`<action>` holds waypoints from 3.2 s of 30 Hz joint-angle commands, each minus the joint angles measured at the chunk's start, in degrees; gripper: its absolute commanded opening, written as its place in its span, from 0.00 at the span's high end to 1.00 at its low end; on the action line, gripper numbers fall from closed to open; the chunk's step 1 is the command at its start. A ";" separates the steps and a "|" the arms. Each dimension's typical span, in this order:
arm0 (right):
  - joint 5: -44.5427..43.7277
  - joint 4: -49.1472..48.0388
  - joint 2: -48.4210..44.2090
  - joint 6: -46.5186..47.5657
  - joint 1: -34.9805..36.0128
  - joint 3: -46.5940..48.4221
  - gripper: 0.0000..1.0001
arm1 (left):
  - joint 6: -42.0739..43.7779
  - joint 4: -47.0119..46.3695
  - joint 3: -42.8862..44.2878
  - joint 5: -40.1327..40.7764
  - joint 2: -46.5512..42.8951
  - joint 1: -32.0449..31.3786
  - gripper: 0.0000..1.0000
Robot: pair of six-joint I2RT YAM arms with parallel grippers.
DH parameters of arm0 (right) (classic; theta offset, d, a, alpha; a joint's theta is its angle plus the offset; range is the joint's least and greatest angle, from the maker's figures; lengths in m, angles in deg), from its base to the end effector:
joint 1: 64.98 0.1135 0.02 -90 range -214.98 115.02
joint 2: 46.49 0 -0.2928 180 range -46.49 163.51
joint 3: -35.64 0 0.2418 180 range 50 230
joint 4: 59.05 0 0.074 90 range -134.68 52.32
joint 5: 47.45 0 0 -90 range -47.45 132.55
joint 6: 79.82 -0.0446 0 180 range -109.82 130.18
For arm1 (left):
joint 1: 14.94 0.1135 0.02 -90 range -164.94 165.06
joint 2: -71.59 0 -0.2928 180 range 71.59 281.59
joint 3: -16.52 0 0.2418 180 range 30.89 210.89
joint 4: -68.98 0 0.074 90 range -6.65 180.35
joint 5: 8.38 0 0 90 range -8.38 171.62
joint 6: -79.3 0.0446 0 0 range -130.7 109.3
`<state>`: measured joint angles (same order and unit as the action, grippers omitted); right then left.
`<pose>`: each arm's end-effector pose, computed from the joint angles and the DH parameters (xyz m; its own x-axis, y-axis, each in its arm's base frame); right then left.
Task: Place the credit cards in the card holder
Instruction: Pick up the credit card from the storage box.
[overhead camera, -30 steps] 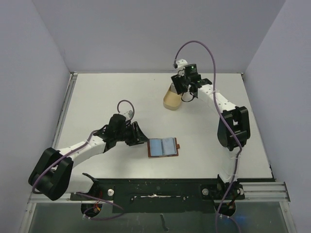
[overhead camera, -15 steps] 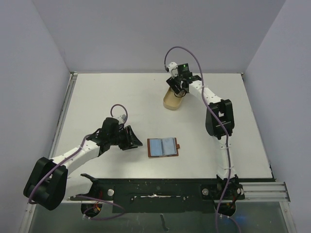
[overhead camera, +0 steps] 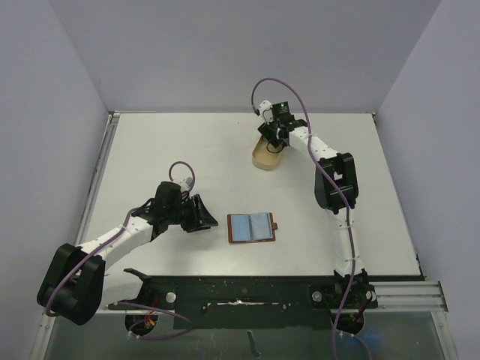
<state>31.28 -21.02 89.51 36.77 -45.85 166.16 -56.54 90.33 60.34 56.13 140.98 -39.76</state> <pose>0.5288 0.1742 0.2127 -0.4977 -0.6373 -0.5883 -0.4588 0.7691 -0.4449 0.1854 -0.1069 0.1997 -0.9251 -0.2856 -0.2503 -0.0258 0.7048 -0.7090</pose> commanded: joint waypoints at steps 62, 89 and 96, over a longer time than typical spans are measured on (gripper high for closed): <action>24.02 -4.98 -53.79 -45.86 13.30 -40.19 1.00 | -15.29 -15.27 3.53 -9.35 -11.01 2.85 0.60; 45.76 -49.31 -71.17 -79.30 17.31 -76.02 1.00 | -28.53 -43.92 5.00 -13.99 -3.07 0.51 0.69; 44.09 -47.42 -70.33 -79.29 17.56 -76.69 0.96 | -29.86 -46.68 4.26 -14.33 -2.18 -0.03 1.00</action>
<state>74.71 -65.04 18.98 -42.11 -29.30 89.36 -85.48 49.79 63.81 43.16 138.44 -38.90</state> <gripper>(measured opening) 0.028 0.025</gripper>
